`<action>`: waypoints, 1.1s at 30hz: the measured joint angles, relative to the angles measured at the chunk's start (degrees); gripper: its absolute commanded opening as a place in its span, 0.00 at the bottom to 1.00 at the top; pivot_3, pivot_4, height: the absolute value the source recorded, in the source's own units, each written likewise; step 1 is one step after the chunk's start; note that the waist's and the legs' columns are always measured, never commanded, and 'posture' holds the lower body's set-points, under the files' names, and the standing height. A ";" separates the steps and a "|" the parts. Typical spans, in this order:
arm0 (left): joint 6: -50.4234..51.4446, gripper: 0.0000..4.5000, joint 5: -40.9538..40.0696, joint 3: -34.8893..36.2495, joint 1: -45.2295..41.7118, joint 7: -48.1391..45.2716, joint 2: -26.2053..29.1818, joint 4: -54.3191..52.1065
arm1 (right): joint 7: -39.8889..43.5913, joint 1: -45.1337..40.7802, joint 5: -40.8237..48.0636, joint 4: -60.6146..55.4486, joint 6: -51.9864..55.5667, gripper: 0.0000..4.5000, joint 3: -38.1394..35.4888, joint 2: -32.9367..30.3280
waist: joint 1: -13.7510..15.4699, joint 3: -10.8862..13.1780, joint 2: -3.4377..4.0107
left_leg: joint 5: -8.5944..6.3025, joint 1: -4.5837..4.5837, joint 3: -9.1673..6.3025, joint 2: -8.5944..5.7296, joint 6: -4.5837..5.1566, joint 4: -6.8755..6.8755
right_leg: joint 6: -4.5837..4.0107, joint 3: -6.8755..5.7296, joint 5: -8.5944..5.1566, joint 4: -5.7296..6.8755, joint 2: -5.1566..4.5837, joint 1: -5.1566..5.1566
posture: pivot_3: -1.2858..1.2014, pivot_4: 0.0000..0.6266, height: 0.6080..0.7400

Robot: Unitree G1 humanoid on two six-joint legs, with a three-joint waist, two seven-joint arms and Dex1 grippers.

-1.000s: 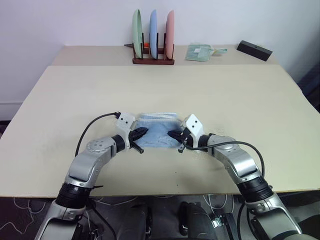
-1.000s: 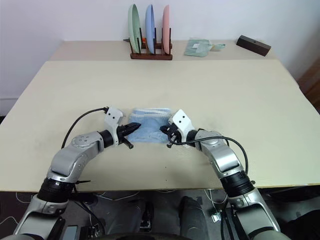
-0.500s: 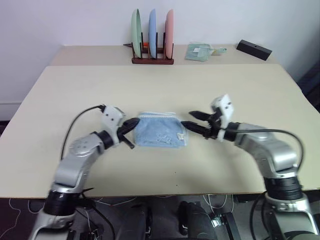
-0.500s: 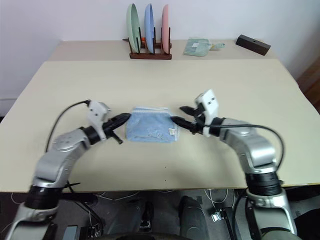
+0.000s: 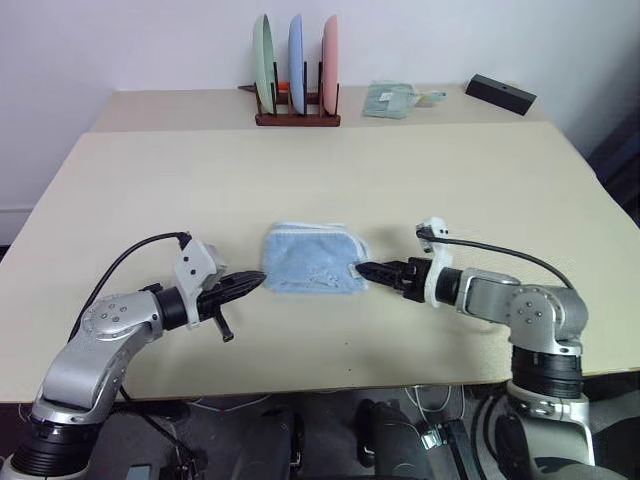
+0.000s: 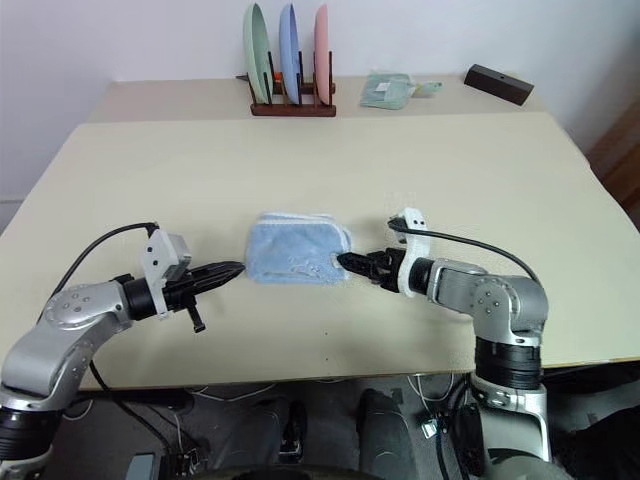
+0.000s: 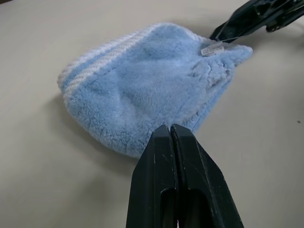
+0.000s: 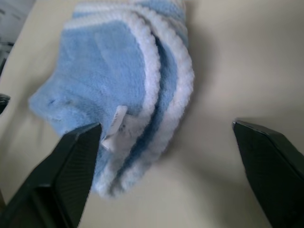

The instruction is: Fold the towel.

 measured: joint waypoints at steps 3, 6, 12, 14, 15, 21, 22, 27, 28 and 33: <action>0.10 0.00 -0.35 0.34 0.78 0.06 0.01 -0.57 | -1.89 -1.16 -0.08 0.92 0.14 0.99 1.01 3.19 | -0.15 0.00 0.01 | 0.00 -0.01 0.00 0.00 0.01 0.00 | 0.01 0.00 -0.01 0.01 0.05 0.00 | 0.52 0.24 0.98; 0.27 0.00 -0.49 0.64 2.41 -0.16 0.16 -1.36 | -4.55 -3.17 -0.30 4.05 0.17 0.80 0.09 7.29 | -0.37 -0.01 0.00 | 0.01 -0.01 0.02 -0.01 0.01 0.02 | 0.02 0.00 0.00 0.02 0.05 0.02 | 0.52 0.24 0.98; 0.80 0.00 -0.65 1.13 3.42 -0.09 0.70 -2.30 | -8.47 -6.31 0.07 9.46 -0.13 0.14 -3.77 12.80 | -0.87 0.00 0.02 | 0.04 -0.02 0.00 -0.01 -0.06 0.01 | 0.03 0.00 -0.01 0.05 0.09 0.02 | 0.52 0.24 0.98; 1.00 0.00 -0.66 1.20 3.51 -0.04 0.70 -2.40 | -8.86 -7.06 0.25 9.51 -0.05 0.01 -4.61 12.80 | -0.89 0.00 0.02 | 0.05 -0.02 0.00 -0.01 -0.06 0.01 | 0.03 0.00 -0.01 0.05 0.10 0.03 | 0.52 0.24 0.98; 1.07 0.00 -0.65 1.20 3.53 -0.01 0.70 -2.47 | -8.95 -7.18 0.37 9.50 0.06 0.01 -4.79 12.81 | -0.92 0.00 0.02 | 0.05 -0.02 0.00 -0.01 -0.06 0.01 | 0.03 0.00 -0.01 0.05 0.10 0.03 | 0.52 0.24 0.98; 1.10 0.00 -0.18 0.77 3.74 0.38 0.69 -2.76 | -12.43 -8.90 4.67 9.50 -0.62 0.01 -14.86 12.70 | -0.73 0.01 0.04 | 0.06 -0.06 0.00 -0.04 -0.07 0.02 | 0.04 0.00 -0.01 0.06 0.10 0.03 | 0.52 0.24 0.98; 1.12 0.00 -0.18 0.70 3.77 0.44 0.69 -2.77 | -13.37 -9.95 5.15 9.60 -2.16 0.01 -17.51 11.27 | -0.66 0.01 0.04 | 0.05 -0.06 0.00 -0.06 -0.07 0.02 | 0.04 0.00 -0.01 0.05 0.09 0.04 | 0.52 0.24 0.98; 1.20 0.00 -0.15 -1.63 1.96 0.09 -0.20 -2.38 | -18.56 -13.47 6.34 14.40 -11.46 0.01 -31.71 -2.28 | 0.01 0.01 0.04 | 0.04 -0.05 0.02 -0.09 -0.05 0.01 | 0.06 0.00 -0.02 0.03 0.07 0.07 | 0.52 0.24 0.98; 1.19 0.00 -0.11 -2.34 1.31 -0.13 -0.65 -2.05 | -19.49 -13.50 6.26 15.79 -13.18 0.01 -33.67 -4.32 | -0.03 0.01 0.05 | 0.05 -0.05 0.05 -0.08 -0.05 0.00 | 0.06 0.00 -0.02 0.03 0.08 0.07 | 0.52 0.24 0.98; 0.98 0.00 0.99 -5.99 -2.81 -0.69 -2.28 0.54 | -28.51 -13.81 4.71 26.28 -20.45 0.01 -41.93 -10.56 | -0.86 0.00 0.05 | 0.06 0.03 0.15 -0.01 -0.04 0.01 | 0.07 0.05 -0.02 0.03 0.10 0.08 | 0.52 0.24 0.98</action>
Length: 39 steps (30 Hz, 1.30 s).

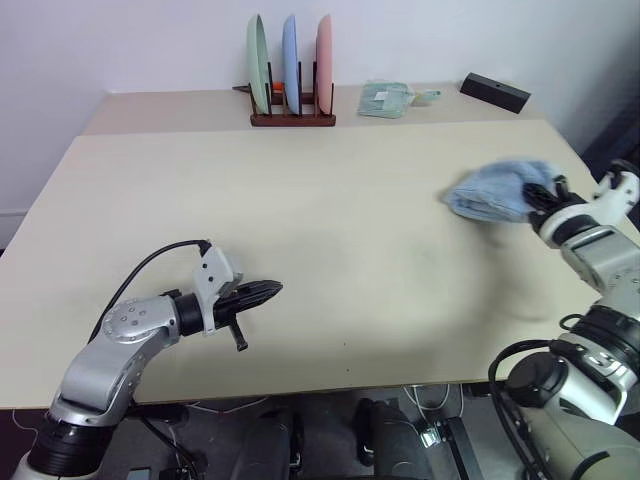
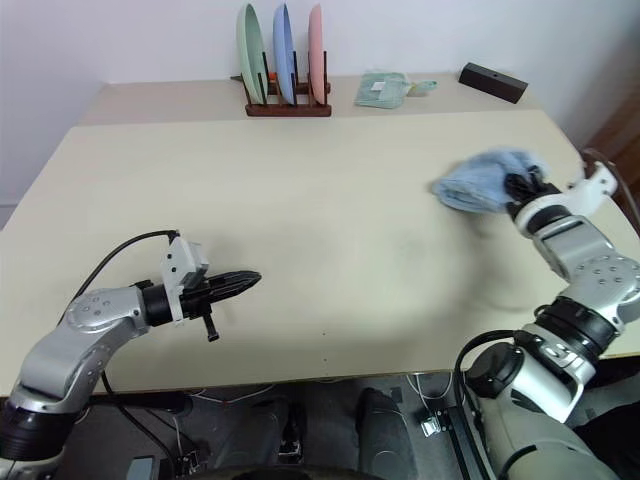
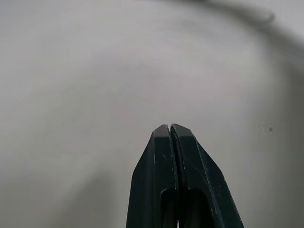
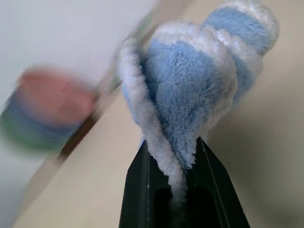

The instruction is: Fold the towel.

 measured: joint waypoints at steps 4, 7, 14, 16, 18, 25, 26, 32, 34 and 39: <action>-0.35 0.00 0.50 -1.17 -1.76 -0.76 -0.59 1.11 | -7.17 0.52 -0.16 3.74 -1.88 0.01 -3.60 -0.36 | -0.37 -0.02 0.05 | -0.10 0.05 0.06 0.08 0.17 -0.01 | 0.00 0.06 0.00 0.01 0.04 -0.01 | 0.52 0.24 0.98; -0.49 0.00 1.22 -2.07 -1.88 -1.16 -0.62 1.70 | -11.88 2.34 -0.41 3.91 -2.41 0.01 -4.35 -0.27 | -0.08 -0.03 0.06 | -0.09 0.01 0.06 0.07 0.16 0.01 | 0.00 0.08 0.00 -0.01 0.03 -0.01 | 0.52 0.24 0.98; -1.26 0.00 1.64 -2.73 -0.99 -1.70 -0.62 1.93 | -11.43 4.61 -1.27 2.62 -3.74 0.63 0.17 -0.38 | -0.10 -0.03 0.06 | -0.15 0.03 0.05 0.05 0.27 0.02 | 0.00 0.13 0.00 0.00 0.03 0.00 | 0.52 0.24 0.98; -1.29 0.00 1.86 -2.75 -0.97 -1.74 -0.62 1.94 | -11.72 4.97 -1.68 1.44 -4.48 0.85 1.27 -0.49 | -0.05 -0.03 0.06 | -0.15 0.03 0.05 0.05 0.27 0.02 | 0.00 0.13 0.00 0.00 0.03 0.00 | 0.52 0.24 0.98; -1.35 0.00 1.99 -2.79 -1.05 -1.87 -0.69 2.10 | -11.92 5.80 -2.82 -0.57 -6.13 0.85 2.48 -0.62 | 0.08 -0.03 0.07 | -0.15 0.02 0.04 0.05 0.26 0.02 | 0.01 0.13 0.00 -0.01 0.02 0.00 | 0.52 0.24 0.98; -2.74 0.00 3.54 -3.85 -2.62 -2.85 -1.81 6.08 | -6.14 12.10 -11.04 -7.77 -16.75 0.85 9.73 -7.36 | 0.00 -0.04 0.09 | -0.15 0.03 0.04 0.01 0.28 0.03 | 0.03 0.14 -0.01 -0.02 0.03 0.00 | 0.52 0.24 0.98; -4.02 0.00 4.34 -3.93 -3.42 -2.31 -2.41 7.61 | -1.95 14.31 -13.99 -9.92 -19.31 0.85 14.50 -9.97 | -0.05 -0.04 0.11 | -0.16 0.05 0.05 0.01 0.29 0.02 | 0.03 0.15 -0.01 0.00 0.03 0.00 | 0.52 0.24 0.98; -14.31 0.00 12.05 0.29 -7.69 8.73 -6.39 18.35 | 27.20 23.55 -19.11 -25.12 -27.96 0.85 40.01 -16.36 | -0.18 -0.07 0.00 | -0.20 0.65 -0.06 0.30 0.32 -0.09 | 0.00 0.24 -0.03 -0.10 0.38 0.52 | 0.52 0.24 0.98; -15.56 0.00 12.54 1.90 -6.41 9.73 -6.29 18.97 | 33.09 25.97 -18.67 -26.20 -28.07 0.85 44.18 -16.33 | 0.24 -0.06 0.00 | -0.20 0.60 -0.05 0.23 0.32 -0.08 | 0.00 0.24 -0.03 -0.11 0.27 0.50 | 0.52 0.24 0.98; -16.15 0.00 12.49 3.14 -3.19 10.78 -6.29 18.45 | 42.20 26.26 -19.76 -25.27 -31.70 0.85 47.77 -16.34 | 1.51 -0.04 -0.01 | -0.33 0.57 0.01 -0.02 0.55 0.13 | -0.02 0.21 -0.03 -0.16 -0.10 0.58 | 0.52 0.24 0.98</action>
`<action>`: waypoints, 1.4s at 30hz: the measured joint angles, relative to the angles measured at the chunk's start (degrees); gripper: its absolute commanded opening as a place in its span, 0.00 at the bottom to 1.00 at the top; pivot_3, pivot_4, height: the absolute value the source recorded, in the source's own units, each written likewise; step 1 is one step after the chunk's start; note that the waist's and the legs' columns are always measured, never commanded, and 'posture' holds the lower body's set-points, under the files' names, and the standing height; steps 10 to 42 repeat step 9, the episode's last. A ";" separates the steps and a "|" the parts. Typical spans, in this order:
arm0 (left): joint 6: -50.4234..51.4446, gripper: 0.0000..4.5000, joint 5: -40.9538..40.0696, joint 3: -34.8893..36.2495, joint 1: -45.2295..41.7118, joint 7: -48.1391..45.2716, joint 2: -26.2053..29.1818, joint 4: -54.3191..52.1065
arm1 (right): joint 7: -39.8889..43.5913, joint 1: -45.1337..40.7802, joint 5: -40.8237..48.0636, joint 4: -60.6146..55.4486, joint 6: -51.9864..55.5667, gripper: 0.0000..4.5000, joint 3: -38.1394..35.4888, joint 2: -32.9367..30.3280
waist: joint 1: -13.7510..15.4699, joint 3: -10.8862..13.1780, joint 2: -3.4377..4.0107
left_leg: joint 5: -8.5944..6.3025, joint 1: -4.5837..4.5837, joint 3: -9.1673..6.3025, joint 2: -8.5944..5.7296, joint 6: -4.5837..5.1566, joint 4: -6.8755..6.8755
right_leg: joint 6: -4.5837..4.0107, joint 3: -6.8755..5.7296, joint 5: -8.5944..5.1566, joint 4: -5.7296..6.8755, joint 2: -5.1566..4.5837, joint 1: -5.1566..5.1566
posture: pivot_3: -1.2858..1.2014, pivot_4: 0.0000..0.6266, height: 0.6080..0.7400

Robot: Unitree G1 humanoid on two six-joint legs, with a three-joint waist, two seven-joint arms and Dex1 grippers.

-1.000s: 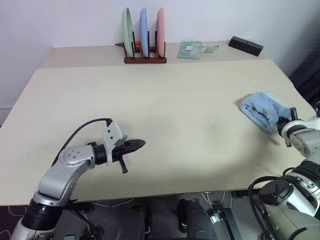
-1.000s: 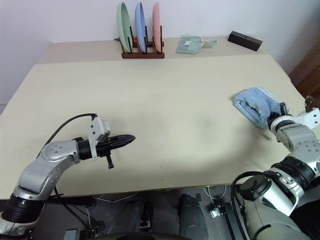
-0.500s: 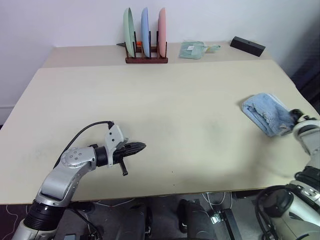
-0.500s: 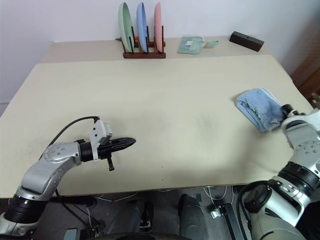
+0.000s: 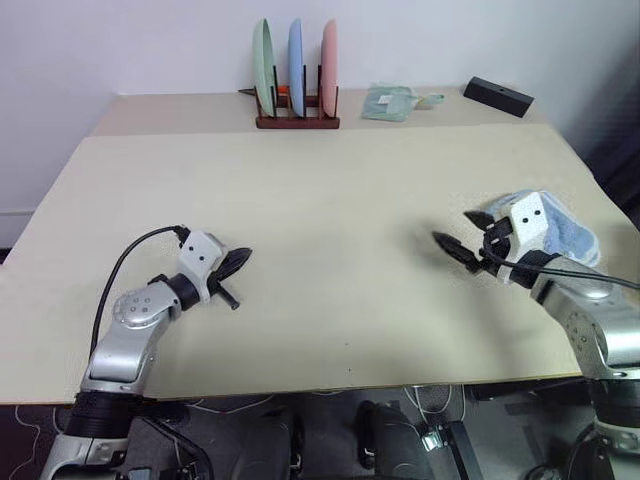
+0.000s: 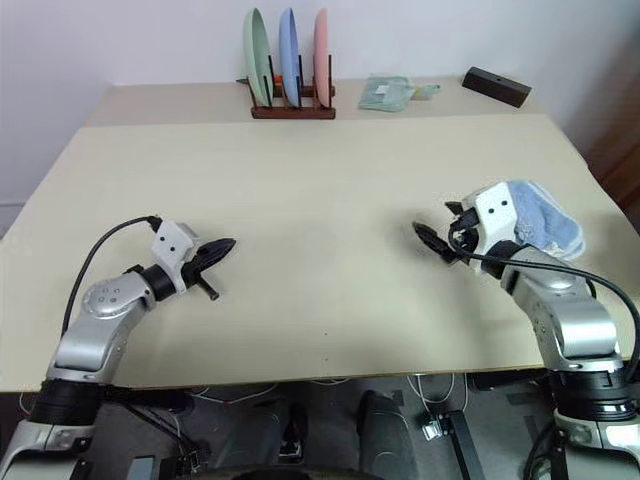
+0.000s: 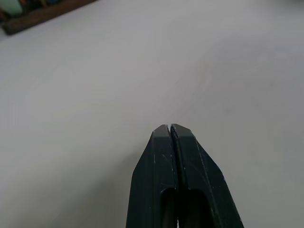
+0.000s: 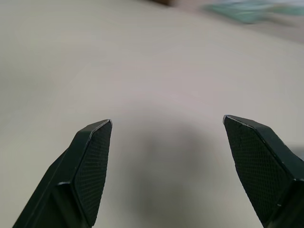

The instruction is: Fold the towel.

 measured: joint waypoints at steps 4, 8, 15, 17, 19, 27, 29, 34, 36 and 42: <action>0.54 0.00 -2.09 1.83 0.93 -0.34 -0.21 -2.18 | 4.35 -2.65 -2.36 3.62 -4.34 0.85 1.10 0.06 | -0.15 0.01 -0.01 | 0.00 0.00 -0.05 -0.04 -0.02 -0.04 | 0.02 -0.06 0.01 0.03 -0.11 -0.04 | 0.52 0.24 0.98; 1.21 0.00 -3.55 2.92 3.31 -1.78 0.26 -3.89 | 6.73 -4.28 -5.58 7.81 -7.56 0.85 3.08 0.62 | -0.26 0.01 0.00 | 0.19 0.00 -0.03 -0.02 -0.35 -0.11 | 0.03 -0.08 0.01 0.06 -0.05 -0.09 | 0.52 0.24 0.98; 1.39 0.00 -3.71 3.11 3.55 -1.82 0.28 -4.00 | 6.96 -4.69 -5.85 8.43 -7.64 0.85 3.23 0.97 | -0.26 0.01 0.00 | 0.18 0.00 -0.02 -0.01 -0.34 -0.10 | 0.03 -0.09 0.01 0.06 -0.05 -0.09 | 0.52 0.24 0.98; 1.39 0.00 -3.71 3.11 3.55 -1.82 0.28 -4.00 | 6.96 -4.69 -5.85 8.43 -7.64 0.85 3.23 0.97 | -0.26 0.01 0.00 | 0.18 0.00 -0.02 -0.01 -0.34 -0.10 | 0.03 -0.09 0.01 0.06 -0.05 -0.09 | 0.52 0.24 0.98; 1.39 0.00 -3.71 3.11 3.55 -1.82 0.28 -4.00 | 6.96 -4.69 -5.85 8.43 -7.64 0.85 3.23 0.97 | -0.26 0.01 0.00 | 0.18 0.00 -0.02 -0.01 -0.34 -0.10 | 0.03 -0.09 0.01 0.06 -0.05 -0.09 | 0.52 0.24 0.98; 1.39 0.00 -3.71 3.11 3.55 -1.82 0.28 -4.00 | 6.96 -4.69 -5.85 8.43 -7.64 0.85 3.23 0.97 | -0.26 0.01 0.00 | 0.18 0.00 -0.02 -0.01 -0.34 -0.10 | 0.03 -0.09 0.01 0.06 -0.05 -0.09 | 0.52 0.24 0.98; 1.39 0.00 -3.71 3.11 3.55 -1.82 0.28 -4.00 | 6.96 -4.69 -5.85 8.43 -7.64 0.85 3.23 0.97 | -0.26 0.01 0.00 | 0.18 0.00 -0.02 -0.01 -0.34 -0.10 | 0.03 -0.09 0.01 0.06 -0.05 -0.09 | 0.52 0.24 0.98; 1.39 0.00 -3.71 3.11 3.55 -1.82 0.28 -4.00 | 6.96 -4.69 -5.85 8.43 -7.64 0.85 3.23 0.97 | -0.26 0.01 0.00 | 0.18 0.00 -0.02 -0.01 -0.34 -0.10 | 0.03 -0.09 0.01 0.06 -0.05 -0.09 | 0.52 0.24 0.98; 1.39 0.00 -3.71 3.11 3.55 -1.82 0.28 -4.00 | 6.96 -4.69 -5.85 8.43 -7.64 0.85 3.23 0.97 | -0.26 0.01 0.00 | 0.18 0.00 -0.02 -0.01 -0.34 -0.10 | 0.03 -0.09 0.01 0.06 -0.05 -0.09 | 0.52 0.24 0.98; 1.39 0.00 -3.71 3.11 3.55 -1.82 0.28 -4.00 | 6.96 -4.69 -5.85 8.43 -7.64 0.85 3.23 0.97 | -0.26 0.01 0.00 | 0.18 0.00 -0.02 -0.01 -0.34 -0.10 | 0.03 -0.09 0.01 0.06 -0.05 -0.09 | 0.52 0.24 0.98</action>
